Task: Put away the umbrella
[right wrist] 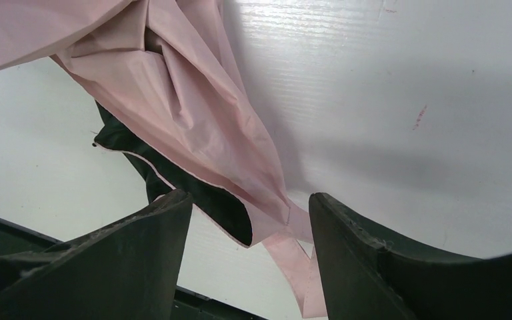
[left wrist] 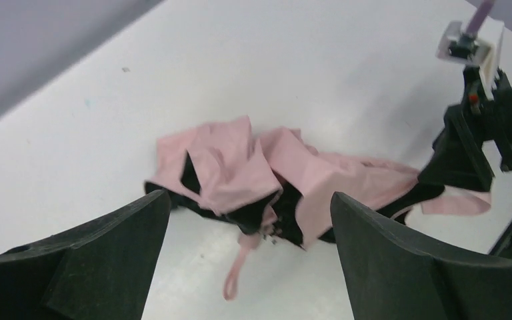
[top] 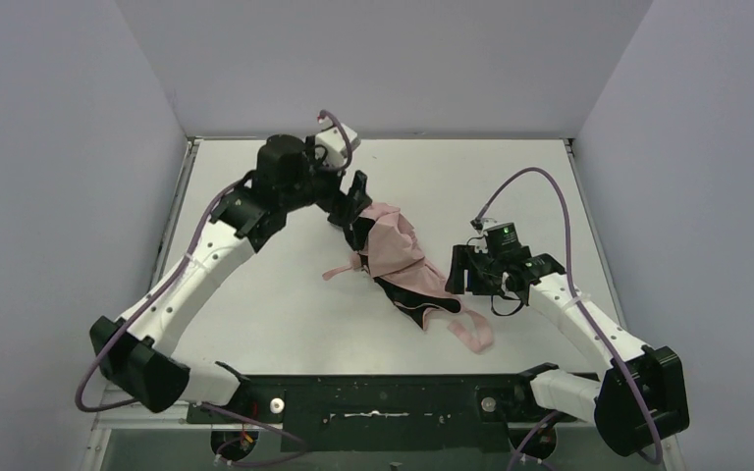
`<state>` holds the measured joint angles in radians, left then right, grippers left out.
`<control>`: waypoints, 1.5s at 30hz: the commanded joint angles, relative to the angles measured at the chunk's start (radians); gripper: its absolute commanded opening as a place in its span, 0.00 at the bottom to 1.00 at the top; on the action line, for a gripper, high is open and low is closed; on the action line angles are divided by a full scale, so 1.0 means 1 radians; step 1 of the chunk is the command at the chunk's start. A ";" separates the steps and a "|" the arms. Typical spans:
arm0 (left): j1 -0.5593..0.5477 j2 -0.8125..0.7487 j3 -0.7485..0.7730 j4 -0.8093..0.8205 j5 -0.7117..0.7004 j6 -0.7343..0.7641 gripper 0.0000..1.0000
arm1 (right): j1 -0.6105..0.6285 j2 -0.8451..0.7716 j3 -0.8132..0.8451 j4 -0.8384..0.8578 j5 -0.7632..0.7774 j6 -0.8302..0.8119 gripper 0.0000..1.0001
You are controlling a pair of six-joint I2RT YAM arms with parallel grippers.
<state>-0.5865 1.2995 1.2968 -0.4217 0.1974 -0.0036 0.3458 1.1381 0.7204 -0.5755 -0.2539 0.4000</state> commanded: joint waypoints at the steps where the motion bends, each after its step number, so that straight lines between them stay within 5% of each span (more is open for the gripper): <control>1: 0.076 0.191 0.272 -0.087 0.160 0.193 0.89 | -0.006 -0.017 0.056 -0.005 -0.012 -0.041 0.66; 5: 0.195 0.429 0.476 -0.165 0.335 0.228 0.89 | -0.006 -0.024 0.056 -0.010 -0.030 -0.044 0.67; 10: 0.196 0.689 0.730 -0.497 0.430 0.442 0.91 | -0.006 -0.040 0.052 -0.027 -0.033 -0.053 0.68; 17: 0.140 0.705 0.572 -0.463 0.474 0.526 0.93 | -0.007 -0.048 0.030 -0.025 -0.046 -0.049 0.70; 28: 0.044 0.706 0.329 -0.288 0.326 0.496 0.94 | -0.005 -0.033 0.013 -0.009 -0.056 -0.045 0.71; 45: -0.020 0.742 0.164 -0.050 0.153 0.424 0.92 | -0.007 0.042 -0.041 0.001 0.019 0.035 0.72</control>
<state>-0.5922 2.0441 1.4891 -0.5472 0.3939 0.4259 0.3454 1.1542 0.6956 -0.6117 -0.2668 0.3973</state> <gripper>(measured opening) 0.951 0.718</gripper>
